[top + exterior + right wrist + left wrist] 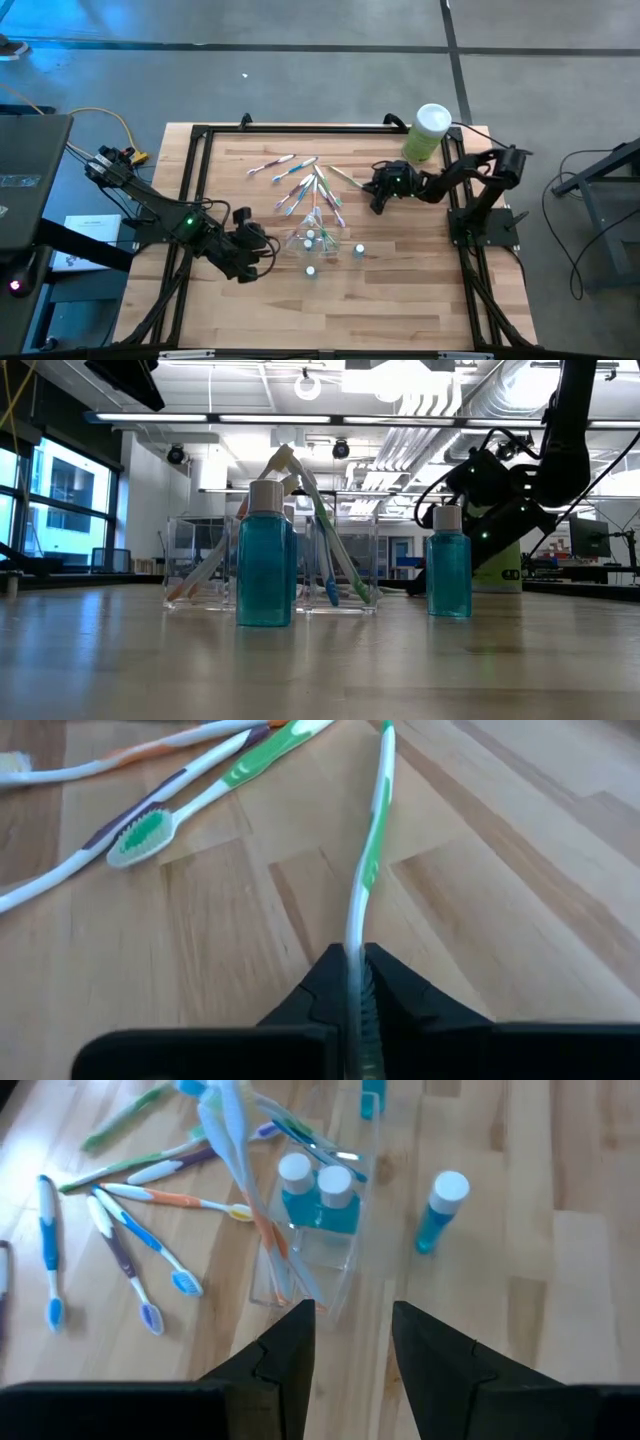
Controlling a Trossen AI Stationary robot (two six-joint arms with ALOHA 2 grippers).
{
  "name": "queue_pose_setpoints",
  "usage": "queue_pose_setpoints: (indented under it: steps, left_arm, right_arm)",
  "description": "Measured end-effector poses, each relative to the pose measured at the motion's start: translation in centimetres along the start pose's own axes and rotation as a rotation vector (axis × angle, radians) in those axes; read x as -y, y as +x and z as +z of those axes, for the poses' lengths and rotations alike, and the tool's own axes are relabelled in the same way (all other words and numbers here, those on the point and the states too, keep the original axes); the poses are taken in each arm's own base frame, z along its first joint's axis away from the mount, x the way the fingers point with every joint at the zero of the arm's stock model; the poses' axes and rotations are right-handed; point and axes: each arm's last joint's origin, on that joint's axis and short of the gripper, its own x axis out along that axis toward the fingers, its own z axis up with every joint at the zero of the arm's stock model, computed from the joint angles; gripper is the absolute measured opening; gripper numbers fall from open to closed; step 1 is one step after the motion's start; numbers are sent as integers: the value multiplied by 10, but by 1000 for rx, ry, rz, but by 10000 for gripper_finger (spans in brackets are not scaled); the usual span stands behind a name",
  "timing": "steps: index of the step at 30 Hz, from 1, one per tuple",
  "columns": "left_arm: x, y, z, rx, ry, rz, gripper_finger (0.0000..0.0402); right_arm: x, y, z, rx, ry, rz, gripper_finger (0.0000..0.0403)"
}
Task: Pick & Place toothbrushing station
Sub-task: Put the green toothbrush into the transparent organizer
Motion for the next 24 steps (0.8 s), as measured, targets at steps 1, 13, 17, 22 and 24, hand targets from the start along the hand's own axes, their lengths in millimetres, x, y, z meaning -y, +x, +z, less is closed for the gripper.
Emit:
queue_pose_setpoints:
  steps: [1,13,17,22,24]
  left_arm:
    - [0,0,0,9,-2,13,129]
    - [-3,0,2,69,-59,91,129]
    - [-4,-1,3,96,-29,128,129]
    - [-7,-1,5,165,17,234,129]
    - [-8,-2,6,188,80,283,129]
  right_arm:
    - [0,-1,2,6,4,4,15]
    - [-25,-34,29,103,-61,35,15]
    - [-35,-49,37,139,-85,19,14]
    - [-50,-70,49,237,-116,80,14]
    - [-57,-78,54,282,-127,109,14]
